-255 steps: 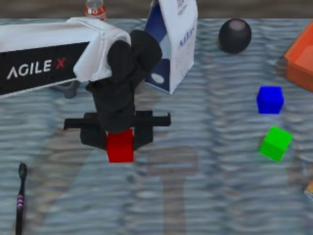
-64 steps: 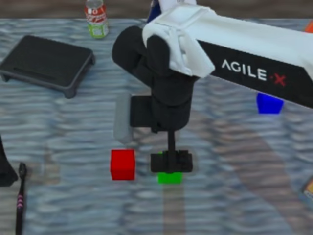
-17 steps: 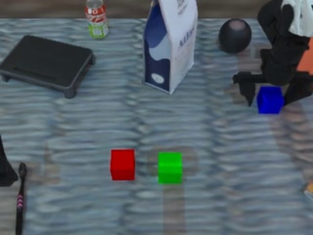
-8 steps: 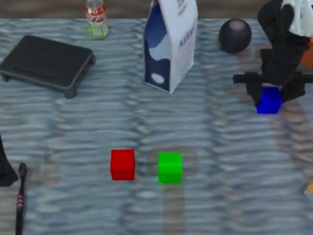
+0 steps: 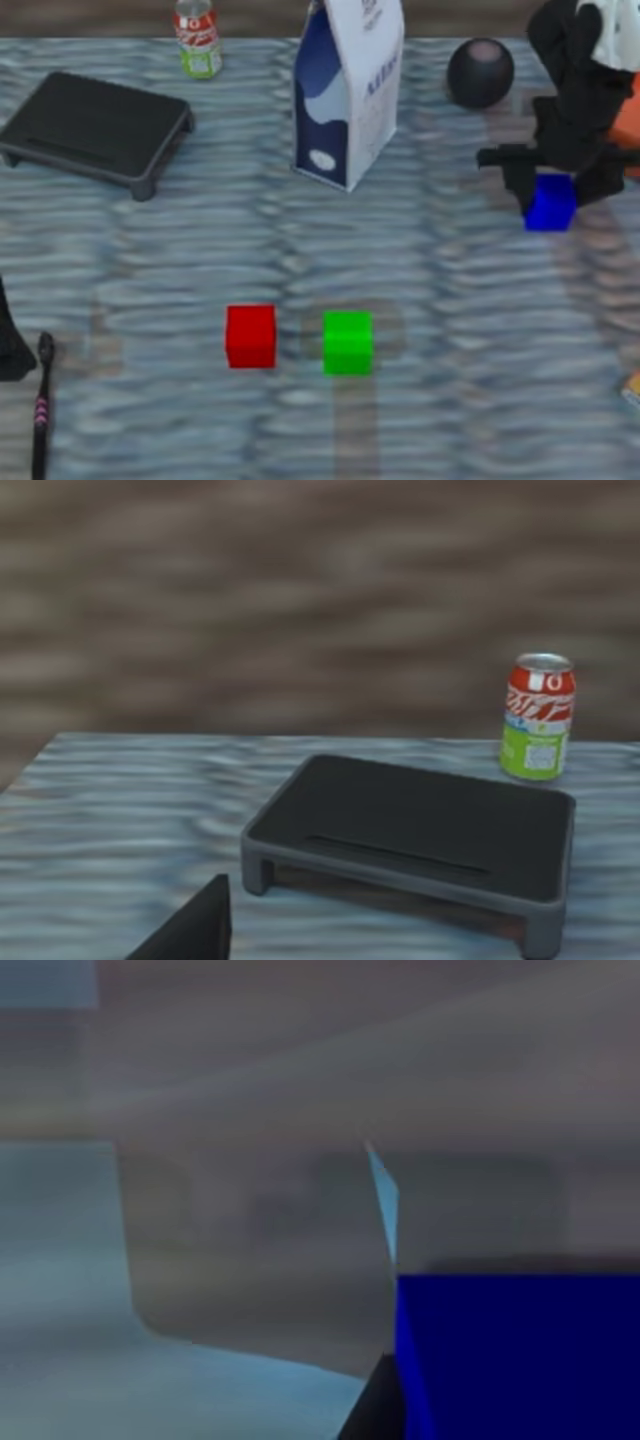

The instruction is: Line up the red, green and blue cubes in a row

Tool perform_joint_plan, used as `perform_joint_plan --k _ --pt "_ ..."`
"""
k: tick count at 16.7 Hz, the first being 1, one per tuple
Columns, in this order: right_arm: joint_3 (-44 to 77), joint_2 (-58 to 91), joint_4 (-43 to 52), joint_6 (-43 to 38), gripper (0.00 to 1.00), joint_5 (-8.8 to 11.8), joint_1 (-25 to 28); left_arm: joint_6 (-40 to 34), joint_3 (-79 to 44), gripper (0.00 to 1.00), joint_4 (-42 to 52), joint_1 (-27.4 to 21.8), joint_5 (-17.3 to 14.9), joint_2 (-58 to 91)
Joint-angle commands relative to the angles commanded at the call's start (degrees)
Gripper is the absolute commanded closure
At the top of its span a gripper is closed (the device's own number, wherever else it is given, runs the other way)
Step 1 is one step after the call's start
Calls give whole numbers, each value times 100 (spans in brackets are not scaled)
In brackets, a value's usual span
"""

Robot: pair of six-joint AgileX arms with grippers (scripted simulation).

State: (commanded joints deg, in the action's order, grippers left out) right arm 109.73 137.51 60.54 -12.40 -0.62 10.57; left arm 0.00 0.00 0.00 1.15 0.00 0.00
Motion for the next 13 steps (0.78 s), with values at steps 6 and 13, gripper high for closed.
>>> perform_joint_plan --k 6,13 --pt "914 -219 1181 16 100 3 49 0 0 0 0 0 0 0" --pt "923 -328 1250 -64 100 3 90 0 0 0 0 0 0 0"
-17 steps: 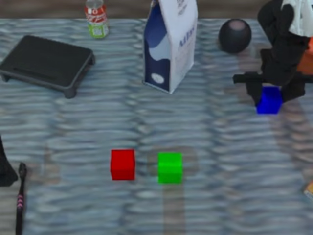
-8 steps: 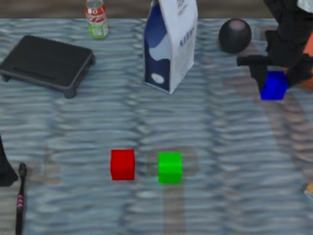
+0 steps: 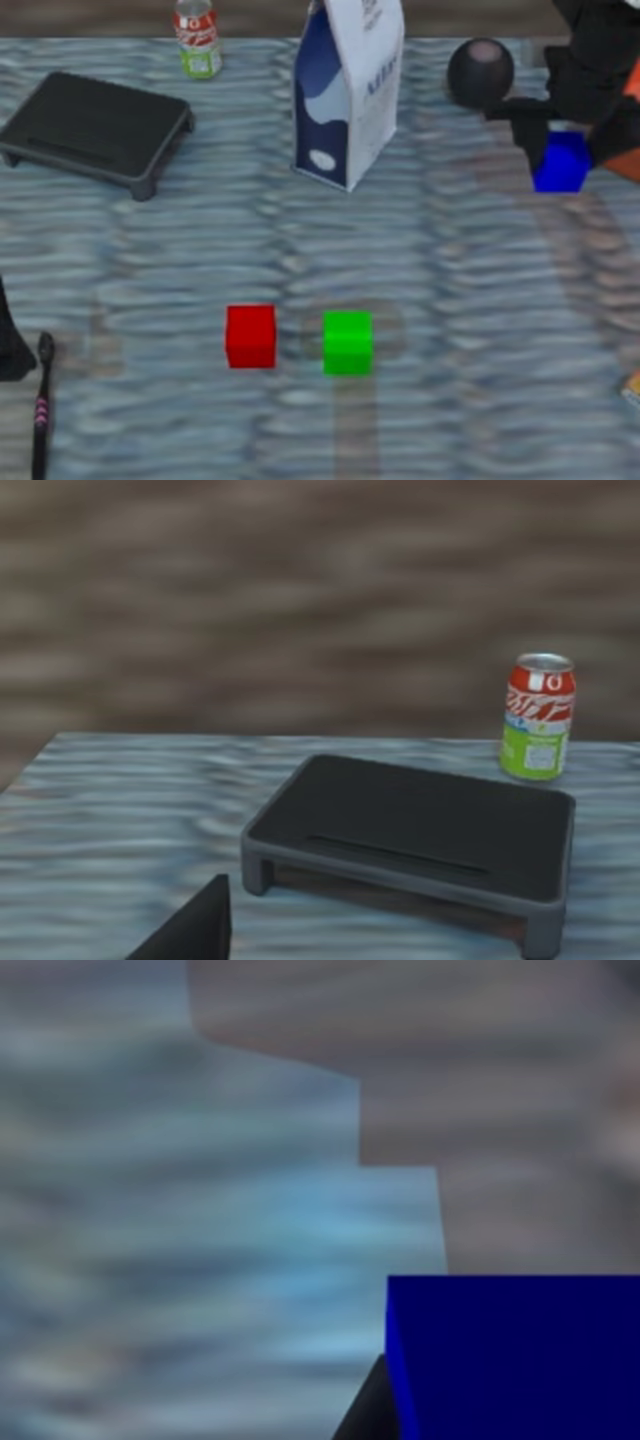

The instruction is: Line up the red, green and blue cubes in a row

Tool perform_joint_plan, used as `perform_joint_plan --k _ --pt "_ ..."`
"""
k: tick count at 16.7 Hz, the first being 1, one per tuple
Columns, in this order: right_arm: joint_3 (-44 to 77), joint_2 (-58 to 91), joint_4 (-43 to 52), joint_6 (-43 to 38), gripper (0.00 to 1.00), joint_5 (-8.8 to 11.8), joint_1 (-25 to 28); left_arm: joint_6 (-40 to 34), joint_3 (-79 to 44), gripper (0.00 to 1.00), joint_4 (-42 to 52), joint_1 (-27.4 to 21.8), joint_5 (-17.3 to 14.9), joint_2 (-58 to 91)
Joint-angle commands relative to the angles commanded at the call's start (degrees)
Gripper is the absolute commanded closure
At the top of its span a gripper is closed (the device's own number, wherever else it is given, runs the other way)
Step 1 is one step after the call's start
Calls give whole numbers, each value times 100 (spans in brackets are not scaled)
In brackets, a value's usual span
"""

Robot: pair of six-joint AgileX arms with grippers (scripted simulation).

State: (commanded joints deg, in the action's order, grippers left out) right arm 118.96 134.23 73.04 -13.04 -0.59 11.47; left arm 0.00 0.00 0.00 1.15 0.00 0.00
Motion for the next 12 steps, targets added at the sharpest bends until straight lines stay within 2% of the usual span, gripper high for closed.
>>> perform_joint_plan --k 3,9,12 --pt "-577 -463 -169 -410 100 -6 428 0 0 0 0 0 0 0" --pt "-2662 -1859 -646 -1719 100 -39 1821 0 0 0 0 0 0 0" --pt "-3294 -2377 -828 -2213 100 -60 2341 0 0 0 0 0 0 0"
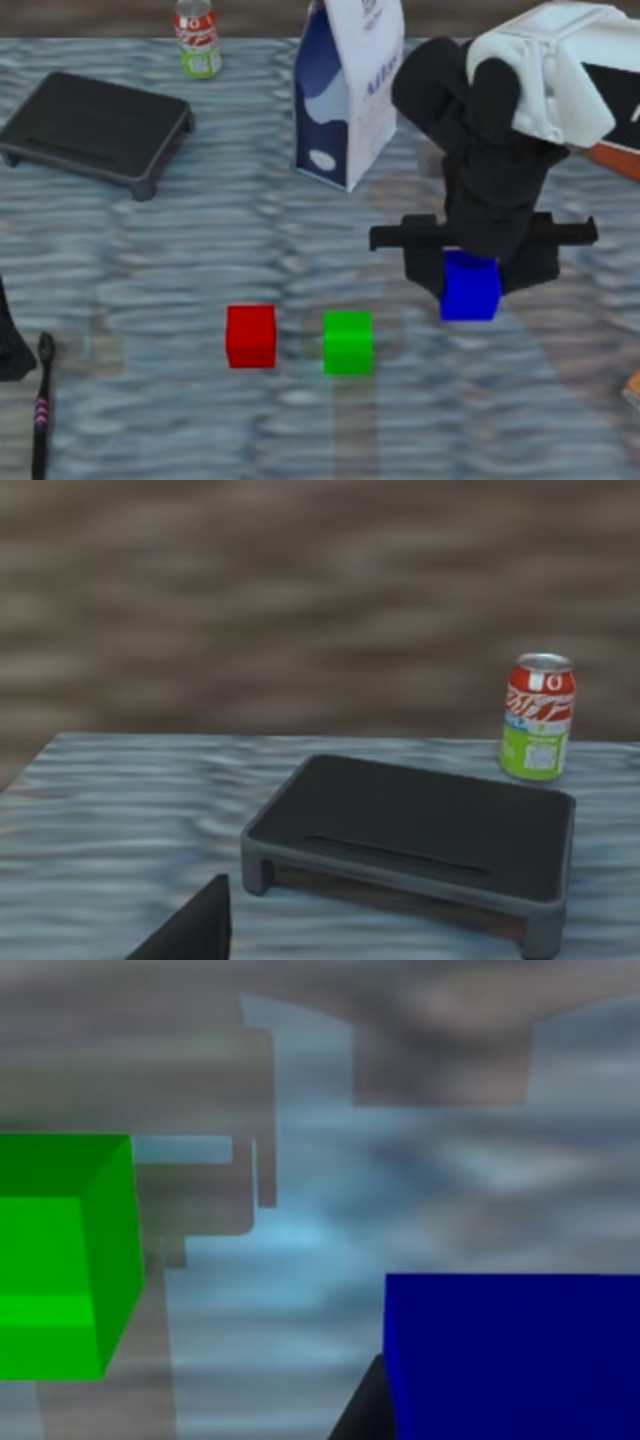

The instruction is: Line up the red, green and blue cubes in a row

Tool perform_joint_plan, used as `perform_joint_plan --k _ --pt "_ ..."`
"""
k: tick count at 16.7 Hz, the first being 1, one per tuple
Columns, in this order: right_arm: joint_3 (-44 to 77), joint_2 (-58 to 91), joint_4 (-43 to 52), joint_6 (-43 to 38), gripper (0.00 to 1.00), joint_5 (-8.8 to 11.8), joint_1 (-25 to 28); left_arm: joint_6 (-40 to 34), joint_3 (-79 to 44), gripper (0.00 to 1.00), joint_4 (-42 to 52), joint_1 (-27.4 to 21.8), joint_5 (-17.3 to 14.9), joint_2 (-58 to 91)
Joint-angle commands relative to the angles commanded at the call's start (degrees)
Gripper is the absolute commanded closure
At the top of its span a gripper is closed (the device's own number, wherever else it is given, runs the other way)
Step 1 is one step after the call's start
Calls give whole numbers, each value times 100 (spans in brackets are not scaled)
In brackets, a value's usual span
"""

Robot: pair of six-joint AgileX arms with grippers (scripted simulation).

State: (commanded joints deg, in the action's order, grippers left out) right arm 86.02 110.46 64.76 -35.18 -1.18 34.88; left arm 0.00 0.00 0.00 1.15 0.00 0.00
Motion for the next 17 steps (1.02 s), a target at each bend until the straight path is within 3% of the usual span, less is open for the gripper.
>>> perform_joint_plan --k 7,13,17 --pt "-181 -60 -121 -117 100 5 81 0 0 0 0 0 0 0" --pt "-982 308 -1365 -124 100 -3 119 0 0 0 0 0 0 0" --pt "-1105 374 -1512 -130 100 -8 124 0 0 0 0 0 0 0"
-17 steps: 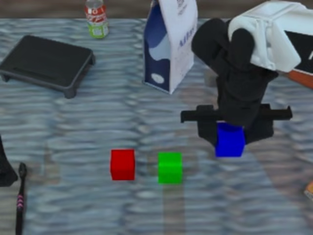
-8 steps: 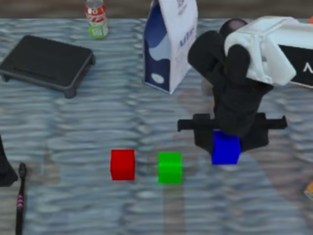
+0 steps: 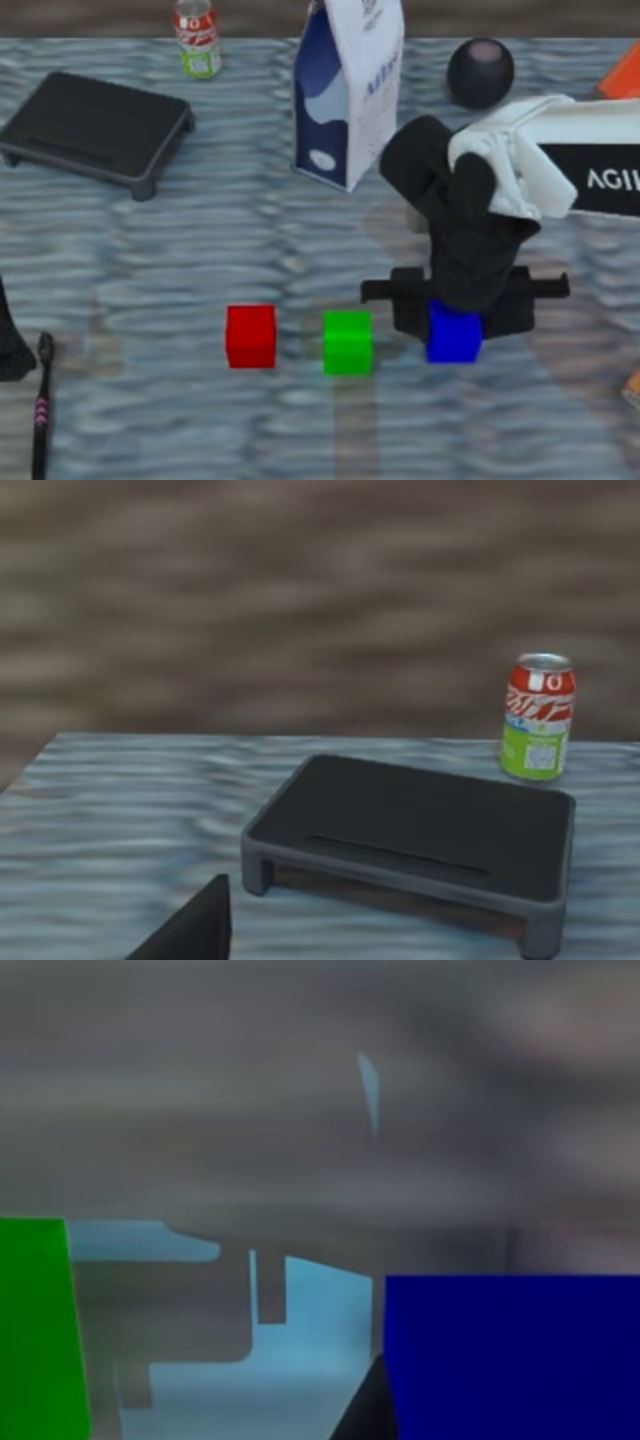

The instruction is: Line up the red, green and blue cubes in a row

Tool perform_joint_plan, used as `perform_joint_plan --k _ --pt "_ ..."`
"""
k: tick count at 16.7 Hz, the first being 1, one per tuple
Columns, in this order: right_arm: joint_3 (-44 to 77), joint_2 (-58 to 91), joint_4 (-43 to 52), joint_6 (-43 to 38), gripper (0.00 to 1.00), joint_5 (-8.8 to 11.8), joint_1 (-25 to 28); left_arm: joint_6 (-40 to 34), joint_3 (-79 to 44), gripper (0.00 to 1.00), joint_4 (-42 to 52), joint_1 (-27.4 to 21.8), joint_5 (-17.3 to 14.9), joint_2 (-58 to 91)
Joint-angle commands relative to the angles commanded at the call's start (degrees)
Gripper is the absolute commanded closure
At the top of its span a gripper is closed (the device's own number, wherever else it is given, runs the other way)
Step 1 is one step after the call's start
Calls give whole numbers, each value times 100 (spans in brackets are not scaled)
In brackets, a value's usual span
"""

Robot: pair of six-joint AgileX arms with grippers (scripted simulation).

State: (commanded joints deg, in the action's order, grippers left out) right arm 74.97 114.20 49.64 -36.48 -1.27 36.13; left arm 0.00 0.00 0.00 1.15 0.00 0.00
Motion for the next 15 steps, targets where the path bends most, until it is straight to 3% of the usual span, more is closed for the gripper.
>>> perform_joint_plan --k 1,14,15 --pt "0 0 0 0 100 0 0 0 0 0 0 0 0 0" --pt "0 0 0 0 2 0 0 0 0 0 0 0 0 0" --pt "0 0 0 0 0 0 0 0 0 0 0 0 0 0"
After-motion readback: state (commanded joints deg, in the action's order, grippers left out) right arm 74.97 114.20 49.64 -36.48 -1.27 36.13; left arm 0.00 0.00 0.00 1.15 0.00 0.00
